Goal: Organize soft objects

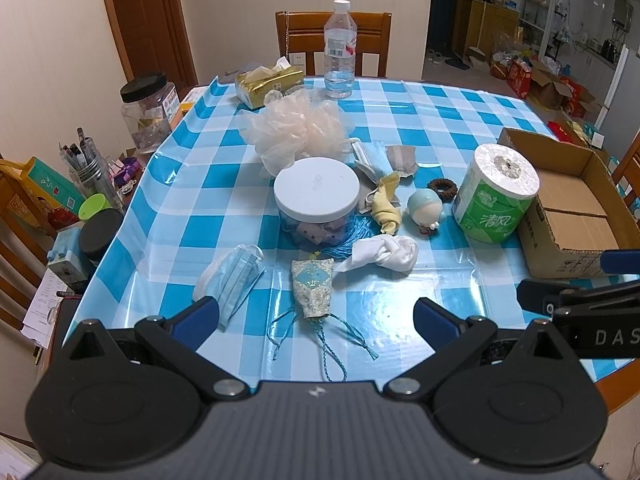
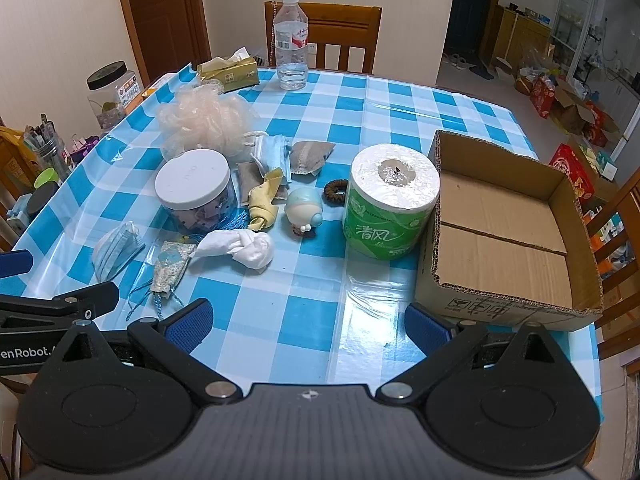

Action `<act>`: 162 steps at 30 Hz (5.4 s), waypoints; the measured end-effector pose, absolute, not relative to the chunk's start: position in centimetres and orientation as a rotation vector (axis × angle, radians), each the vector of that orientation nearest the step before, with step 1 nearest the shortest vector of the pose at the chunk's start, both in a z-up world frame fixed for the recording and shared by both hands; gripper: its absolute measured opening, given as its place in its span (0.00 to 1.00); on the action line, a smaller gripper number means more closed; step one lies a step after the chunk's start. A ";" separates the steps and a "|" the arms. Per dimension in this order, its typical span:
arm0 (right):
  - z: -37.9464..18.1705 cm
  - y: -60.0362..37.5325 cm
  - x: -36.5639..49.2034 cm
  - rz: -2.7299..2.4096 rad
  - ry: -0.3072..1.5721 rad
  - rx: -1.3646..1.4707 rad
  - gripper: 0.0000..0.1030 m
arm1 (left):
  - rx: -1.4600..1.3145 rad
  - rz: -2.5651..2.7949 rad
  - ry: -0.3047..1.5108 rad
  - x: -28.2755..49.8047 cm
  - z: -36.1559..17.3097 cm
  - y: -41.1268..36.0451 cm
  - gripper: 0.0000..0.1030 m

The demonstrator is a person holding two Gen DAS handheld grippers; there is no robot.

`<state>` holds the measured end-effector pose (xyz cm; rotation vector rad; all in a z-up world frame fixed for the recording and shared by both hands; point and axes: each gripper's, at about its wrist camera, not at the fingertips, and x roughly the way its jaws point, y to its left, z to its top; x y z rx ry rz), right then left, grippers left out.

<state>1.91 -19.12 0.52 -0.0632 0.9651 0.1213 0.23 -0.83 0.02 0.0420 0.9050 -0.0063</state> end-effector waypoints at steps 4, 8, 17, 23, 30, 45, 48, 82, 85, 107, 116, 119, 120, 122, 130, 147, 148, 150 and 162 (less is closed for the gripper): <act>0.5 -19.2 1.8 0.122 0.964 -0.064 1.00 | 0.042 -0.007 0.905 0.2 0.1 -0.8 0.99; 0.6 -19.2 1.7 0.123 0.961 -0.065 1.00 | 0.043 -0.006 0.906 0.2 0.1 -0.8 0.99; 0.6 -19.2 1.8 0.124 0.960 -0.068 1.00 | 0.043 -0.007 0.907 0.2 0.1 -0.9 0.99; 0.6 -19.1 1.8 0.124 0.959 -0.067 1.00 | 0.043 -0.009 0.907 0.4 0.1 -0.9 0.99; 0.7 -18.9 2.0 0.129 0.957 -0.077 1.00 | 0.060 -0.025 0.906 0.7 -0.1 -0.7 0.99; -0.1 -17.9 2.0 0.185 0.921 -0.147 1.00 | 0.105 -0.103 0.843 0.1 -1.9 0.1 0.99; -0.8 -17.6 2.0 0.211 0.916 -0.170 1.00 | 0.099 -0.118 0.838 -0.1 -2.7 0.5 0.99; -9.5 -12.5 5.4 0.383 1.020 -0.251 1.00 | 0.158 -0.088 0.910 8.1 -12.9 10.3 0.96; -9.7 -12.4 5.7 0.376 1.030 -0.240 1.00 | 0.155 -0.116 0.923 8.6 -13.4 10.5 0.89; -12.1 -12.1 8.2 0.324 1.062 -0.242 1.00 | 0.080 -0.158 0.933 9.1 -13.5 10.2 0.54; -13.8 -11.4 11.0 0.389 1.021 -0.293 0.90 | 0.047 -0.108 0.936 9.1 -13.4 10.0 0.54; -14.2 -11.1 12.2 0.421 1.014 -0.315 0.88 | 0.038 -0.086 0.941 9.2 -13.4 9.8 0.54; -14.2 -11.0 12.5 0.434 1.011 -0.320 0.87 | 0.033 -0.079 0.943 9.3 -13.4 9.7 0.54; -14.3 -11.0 13.1 0.451 1.000 -0.330 0.85 | 0.023 -0.069 0.946 9.4 -13.4 9.8 0.54; -14.1 -11.2 15.0 0.513 0.991 -0.330 0.61 | 0.016 -0.060 0.963 9.8 -13.1 9.5 0.42; -11.4 -12.3 13.1 0.522 1.021 -0.310 0.52 | 0.104 -0.149 1.000 8.9 -9.7 9.0 0.28; -11.1 -12.5 12.9 0.523 1.019 -0.308 0.52 | 0.109 -0.163 1.000 8.8 -9.3 8.8 0.28; -10.2 -12.8 12.3 0.523 1.019 -0.311 0.52 | 0.128 -0.193 1.002 8.4 -8.3 8.3 0.27; -4.0 -17.8 8.9 0.450 0.970 -0.234 0.52 | 0.161 -0.411 0.953 6.8 -1.9 3.2 0.26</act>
